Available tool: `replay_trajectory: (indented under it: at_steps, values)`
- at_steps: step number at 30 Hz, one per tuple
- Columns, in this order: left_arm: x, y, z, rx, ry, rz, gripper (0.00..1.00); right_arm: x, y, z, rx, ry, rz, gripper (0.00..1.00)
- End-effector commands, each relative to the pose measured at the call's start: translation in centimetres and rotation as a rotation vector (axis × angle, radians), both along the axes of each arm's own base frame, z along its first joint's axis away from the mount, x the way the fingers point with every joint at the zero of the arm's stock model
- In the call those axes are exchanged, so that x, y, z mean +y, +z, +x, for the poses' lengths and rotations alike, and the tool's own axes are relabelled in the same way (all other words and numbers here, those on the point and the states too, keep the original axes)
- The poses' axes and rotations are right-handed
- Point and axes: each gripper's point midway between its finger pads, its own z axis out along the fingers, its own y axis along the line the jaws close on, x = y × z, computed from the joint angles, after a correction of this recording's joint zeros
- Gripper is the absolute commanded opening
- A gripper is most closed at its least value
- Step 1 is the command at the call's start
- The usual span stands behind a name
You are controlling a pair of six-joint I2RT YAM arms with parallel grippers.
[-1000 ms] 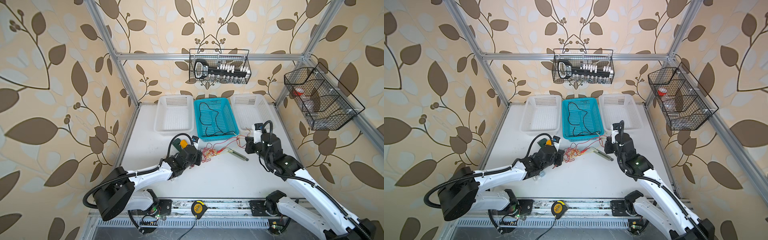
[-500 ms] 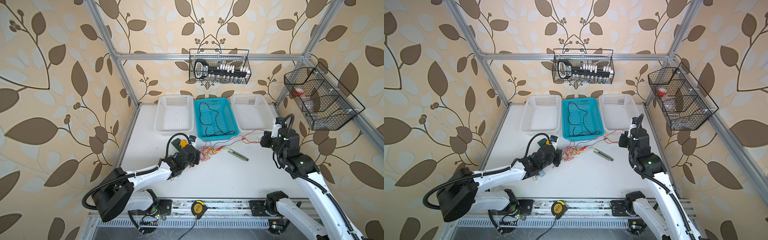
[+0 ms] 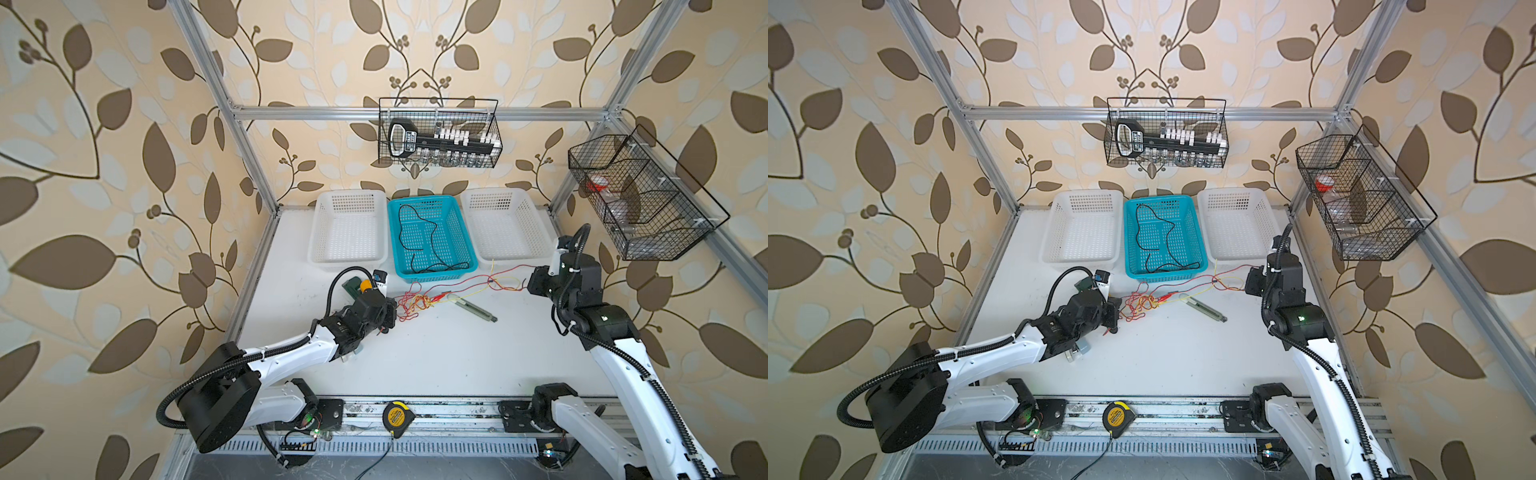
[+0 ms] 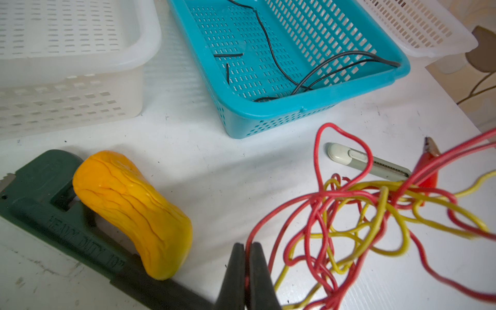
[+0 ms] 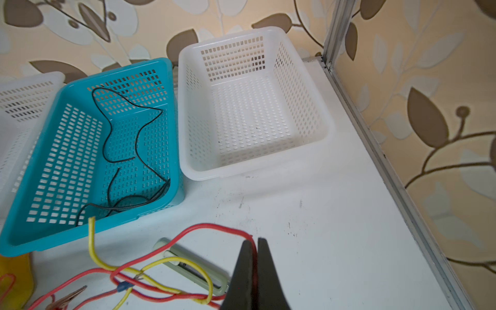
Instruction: Untangle the cables
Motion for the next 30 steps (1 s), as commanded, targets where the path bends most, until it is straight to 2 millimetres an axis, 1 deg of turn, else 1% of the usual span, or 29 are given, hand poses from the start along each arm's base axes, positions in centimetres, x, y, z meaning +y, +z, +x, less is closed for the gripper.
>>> replay_trajectory:
  at_steps: [1, 4, 7, 10, 11, 12, 14, 15, 18, 23, 26, 30]
  values:
    - [0.6, -0.4, -0.2, 0.017, -0.003, 0.003, 0.00, 2.0, 1.9, 1.0, -0.117, 0.080, 0.052, 0.00]
    - [-0.5, 0.4, -0.1, 0.011, -0.046, -0.030, 0.00, 4.7, 0.7, 1.1, -0.108, 0.150, 0.058, 0.00]
    - [-0.8, 0.8, 0.0, 0.006, -0.057, -0.035, 0.00, 7.0, -0.6, 1.2, -0.086, 0.214, 0.061, 0.00]
    - [-1.0, 1.0, -0.1, 0.005, -0.074, -0.033, 0.00, 8.7, -1.6, 1.2, -0.070, 0.266, 0.081, 0.00]
    - [-1.1, 1.1, -0.1, 0.003, -0.080, -0.035, 0.03, 9.1, -1.8, 1.2, -0.067, 0.277, 0.083, 0.00]
    - [-1.2, 1.3, -0.1, 0.000, -0.083, -0.040, 0.08, 9.6, -1.9, 1.2, -0.064, 0.292, 0.084, 0.00]
    - [-1.2, 1.6, -0.1, -0.007, -0.084, -0.045, 0.23, 10.0, -2.0, 1.2, -0.062, 0.306, 0.082, 0.00]
    - [-1.2, 1.7, -0.1, -0.012, -0.082, -0.048, 0.29, 10.3, -2.0, 1.3, -0.061, 0.314, 0.080, 0.00]
    - [-1.3, 2.3, 0.0, -0.024, -0.085, -0.059, 0.40, 10.7, -1.8, 1.3, -0.064, 0.332, 0.083, 0.00]
    - [-2.0, 4.0, 0.0, -0.057, -0.122, -0.082, 0.55, 11.5, -1.5, 1.4, -0.062, 0.349, 0.084, 0.00]
    - [-2.7, 5.7, -0.2, -0.094, -0.165, -0.111, 0.60, 11.7, -1.6, 1.5, -0.054, 0.344, 0.075, 0.00]
    - [-4.0, 8.3, -1.2, -0.148, -0.239, -0.158, 0.66, 12.0, -1.9, 1.6, -0.044, 0.341, 0.073, 0.00]
